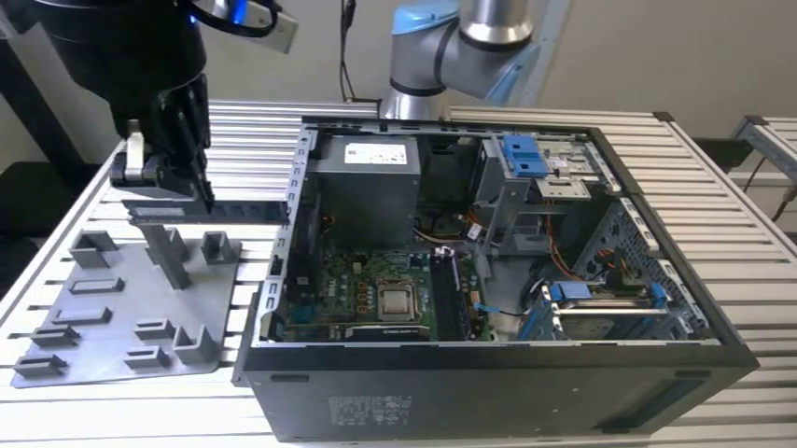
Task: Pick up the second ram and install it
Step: 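Pick up the second ram and move it above second insertion slot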
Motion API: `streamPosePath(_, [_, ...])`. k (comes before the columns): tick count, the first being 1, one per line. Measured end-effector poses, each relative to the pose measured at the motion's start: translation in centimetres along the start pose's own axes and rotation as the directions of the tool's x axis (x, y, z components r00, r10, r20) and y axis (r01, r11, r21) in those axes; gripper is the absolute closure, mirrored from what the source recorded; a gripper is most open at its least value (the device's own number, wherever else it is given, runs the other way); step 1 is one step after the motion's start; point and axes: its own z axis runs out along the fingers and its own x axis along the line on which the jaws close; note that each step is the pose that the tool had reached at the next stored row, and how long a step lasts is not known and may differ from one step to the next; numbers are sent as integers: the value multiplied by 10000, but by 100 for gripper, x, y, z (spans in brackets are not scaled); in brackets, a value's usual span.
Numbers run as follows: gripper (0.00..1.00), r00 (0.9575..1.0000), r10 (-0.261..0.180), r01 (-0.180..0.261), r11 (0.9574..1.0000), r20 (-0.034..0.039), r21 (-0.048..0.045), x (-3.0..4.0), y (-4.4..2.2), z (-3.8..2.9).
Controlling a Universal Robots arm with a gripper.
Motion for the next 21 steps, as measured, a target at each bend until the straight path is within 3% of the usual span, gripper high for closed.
streamPosePath(4, [86,10000,2,-1,10000,2,-37,6,-178,-3])
streamPosePath(21, [86,10000,2,-2,10000,2,-46,31,-906,-17])
